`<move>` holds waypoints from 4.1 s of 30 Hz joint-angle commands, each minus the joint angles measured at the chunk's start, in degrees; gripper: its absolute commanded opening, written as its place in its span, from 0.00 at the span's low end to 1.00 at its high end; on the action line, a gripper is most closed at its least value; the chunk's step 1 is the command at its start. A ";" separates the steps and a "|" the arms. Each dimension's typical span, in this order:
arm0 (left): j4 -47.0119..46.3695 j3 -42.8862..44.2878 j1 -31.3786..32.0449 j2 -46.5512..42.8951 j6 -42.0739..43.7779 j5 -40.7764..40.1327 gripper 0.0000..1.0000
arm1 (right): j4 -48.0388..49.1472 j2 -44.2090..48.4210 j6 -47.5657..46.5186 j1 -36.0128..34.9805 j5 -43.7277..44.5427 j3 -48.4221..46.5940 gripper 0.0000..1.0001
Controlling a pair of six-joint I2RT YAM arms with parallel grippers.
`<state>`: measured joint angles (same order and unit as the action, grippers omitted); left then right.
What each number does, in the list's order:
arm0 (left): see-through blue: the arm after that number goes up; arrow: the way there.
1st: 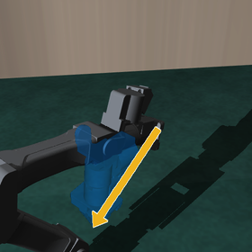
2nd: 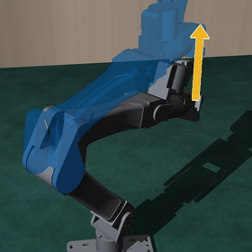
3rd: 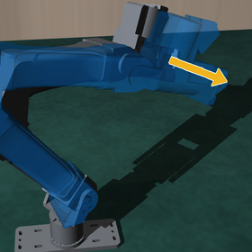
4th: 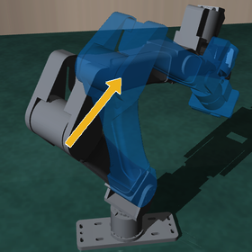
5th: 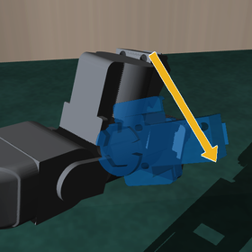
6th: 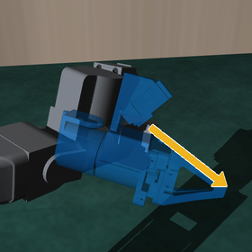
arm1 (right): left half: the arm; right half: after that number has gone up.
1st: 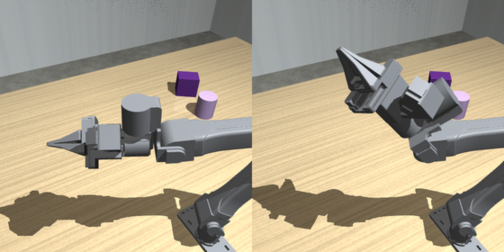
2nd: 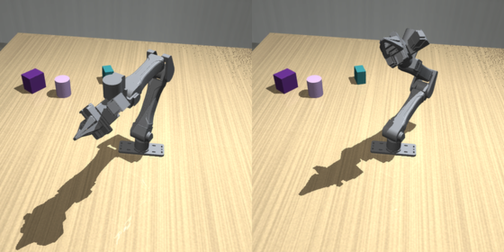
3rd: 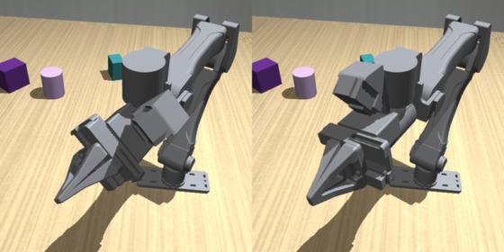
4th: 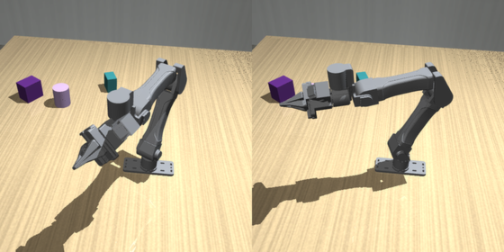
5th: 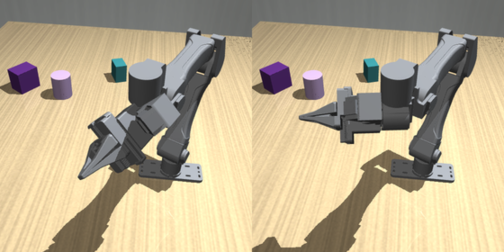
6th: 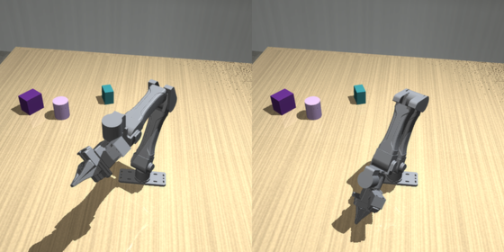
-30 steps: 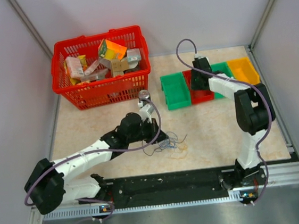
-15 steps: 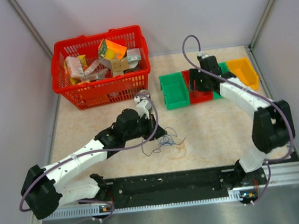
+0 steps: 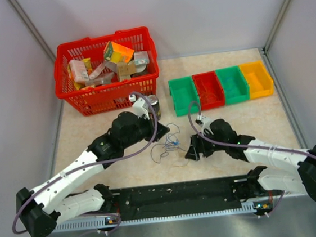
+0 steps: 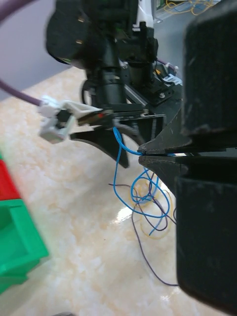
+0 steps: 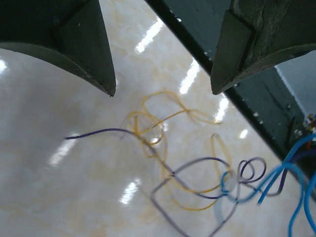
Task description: Untangle the cables
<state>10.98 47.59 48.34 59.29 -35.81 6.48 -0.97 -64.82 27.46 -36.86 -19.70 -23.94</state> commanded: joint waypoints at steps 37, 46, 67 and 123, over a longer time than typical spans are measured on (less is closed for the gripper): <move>8.88 15.95 -0.09 -8.84 -0.22 -18.43 0.00 | 43.70 2.84 6.65 -15.77 8.19 7.96 0.58; 8.44 16.65 -0.17 -7.43 2.33 -13.16 0.00 | 29.04 6.27 1.63 -19.30 15.30 -3.46 0.66; 6.59 14.54 -0.17 1.44 3.38 10.13 0.00 | 18.03 15.06 -5.49 -19.30 13.19 -4.89 0.26; 1.06 11.47 -0.17 -18.32 6.28 -9.46 0.00 | 1.07 37.57 17.35 -19.21 34.89 14.19 0.00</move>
<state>16.01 59.51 48.31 45.82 -32.29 7.25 7.46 -28.25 42.52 -55.77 9.52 -10.22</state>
